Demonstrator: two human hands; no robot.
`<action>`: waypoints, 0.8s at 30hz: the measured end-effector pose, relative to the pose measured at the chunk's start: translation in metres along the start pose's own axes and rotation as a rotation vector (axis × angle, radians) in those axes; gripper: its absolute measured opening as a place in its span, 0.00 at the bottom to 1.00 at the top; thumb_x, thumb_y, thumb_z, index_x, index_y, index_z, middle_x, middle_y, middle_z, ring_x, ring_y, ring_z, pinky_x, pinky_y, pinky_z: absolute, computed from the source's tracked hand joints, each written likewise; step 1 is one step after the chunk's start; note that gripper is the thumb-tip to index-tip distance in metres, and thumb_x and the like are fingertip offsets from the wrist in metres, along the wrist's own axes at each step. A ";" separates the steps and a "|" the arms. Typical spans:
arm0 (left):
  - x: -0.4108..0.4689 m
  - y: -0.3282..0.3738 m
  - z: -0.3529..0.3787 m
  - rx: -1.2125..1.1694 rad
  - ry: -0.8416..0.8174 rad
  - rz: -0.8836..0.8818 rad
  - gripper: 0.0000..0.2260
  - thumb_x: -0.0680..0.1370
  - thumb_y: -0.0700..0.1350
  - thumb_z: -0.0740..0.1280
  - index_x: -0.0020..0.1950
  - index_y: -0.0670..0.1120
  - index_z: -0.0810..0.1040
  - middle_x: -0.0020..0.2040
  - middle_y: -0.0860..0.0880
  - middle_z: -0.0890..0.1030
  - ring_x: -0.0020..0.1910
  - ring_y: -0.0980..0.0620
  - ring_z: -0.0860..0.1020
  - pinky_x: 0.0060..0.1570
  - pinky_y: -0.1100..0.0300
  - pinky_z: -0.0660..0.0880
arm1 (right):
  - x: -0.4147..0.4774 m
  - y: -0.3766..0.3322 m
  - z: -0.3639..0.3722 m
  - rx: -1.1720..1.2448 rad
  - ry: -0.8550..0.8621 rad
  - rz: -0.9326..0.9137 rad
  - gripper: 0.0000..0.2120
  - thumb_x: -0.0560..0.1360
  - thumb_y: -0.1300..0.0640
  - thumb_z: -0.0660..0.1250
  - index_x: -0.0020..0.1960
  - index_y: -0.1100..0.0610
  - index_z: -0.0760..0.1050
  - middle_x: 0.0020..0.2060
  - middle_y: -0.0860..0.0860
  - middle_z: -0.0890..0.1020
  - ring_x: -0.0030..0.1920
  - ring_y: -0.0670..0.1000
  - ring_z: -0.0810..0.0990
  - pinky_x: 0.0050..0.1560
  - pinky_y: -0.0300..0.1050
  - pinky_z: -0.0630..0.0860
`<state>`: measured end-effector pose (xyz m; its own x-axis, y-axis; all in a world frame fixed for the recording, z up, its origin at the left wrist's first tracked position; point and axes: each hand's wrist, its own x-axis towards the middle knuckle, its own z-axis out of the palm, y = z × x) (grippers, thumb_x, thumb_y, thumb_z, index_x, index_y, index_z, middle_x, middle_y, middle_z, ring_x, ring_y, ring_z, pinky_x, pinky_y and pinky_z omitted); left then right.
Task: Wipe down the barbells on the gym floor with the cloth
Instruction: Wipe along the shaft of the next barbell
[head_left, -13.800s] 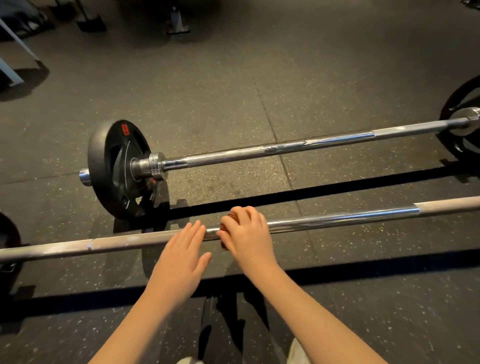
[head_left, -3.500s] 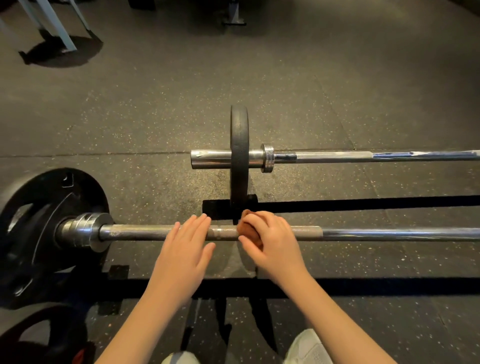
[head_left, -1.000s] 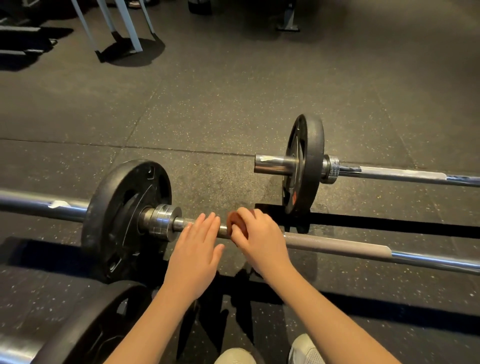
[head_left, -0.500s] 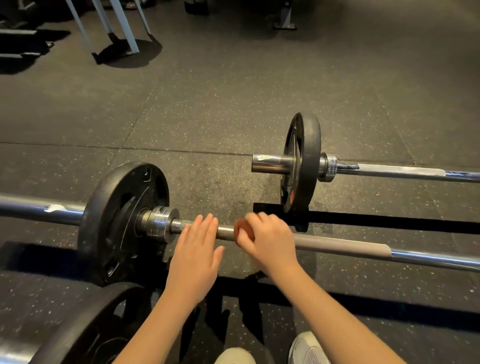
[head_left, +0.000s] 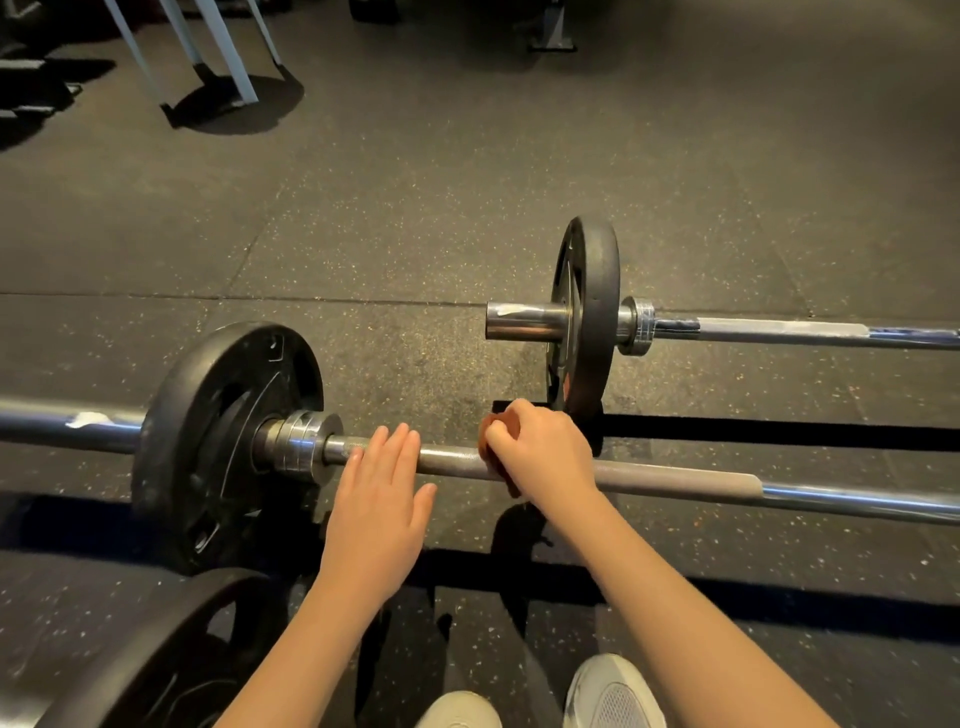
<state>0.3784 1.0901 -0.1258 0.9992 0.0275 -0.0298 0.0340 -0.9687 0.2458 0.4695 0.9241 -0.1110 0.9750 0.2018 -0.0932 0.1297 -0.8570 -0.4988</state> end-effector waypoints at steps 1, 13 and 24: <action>0.000 0.002 -0.001 -0.004 -0.003 -0.002 0.25 0.82 0.50 0.59 0.77 0.44 0.59 0.77 0.48 0.60 0.77 0.49 0.53 0.75 0.53 0.46 | -0.005 0.004 0.000 0.011 0.008 -0.037 0.14 0.77 0.47 0.59 0.55 0.54 0.76 0.48 0.51 0.79 0.51 0.54 0.75 0.47 0.48 0.71; 0.007 0.038 0.005 0.078 -0.072 0.103 0.28 0.79 0.55 0.48 0.71 0.42 0.70 0.71 0.46 0.71 0.72 0.46 0.67 0.70 0.49 0.59 | -0.036 0.018 0.009 -0.038 0.186 -0.166 0.23 0.74 0.44 0.54 0.51 0.58 0.80 0.58 0.54 0.81 0.67 0.58 0.72 0.68 0.59 0.66; 0.007 0.041 0.002 0.081 -0.096 0.138 0.28 0.79 0.56 0.47 0.72 0.42 0.69 0.72 0.46 0.70 0.73 0.46 0.66 0.70 0.51 0.55 | -0.051 0.043 0.010 -0.099 0.348 -0.287 0.19 0.75 0.48 0.60 0.61 0.55 0.77 0.47 0.53 0.80 0.49 0.56 0.77 0.51 0.53 0.75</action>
<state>0.3871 1.0495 -0.1181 0.9874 -0.1267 -0.0947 -0.1088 -0.9785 0.1754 0.4240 0.8817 -0.1369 0.8977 0.2807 0.3397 0.4032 -0.8343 -0.3759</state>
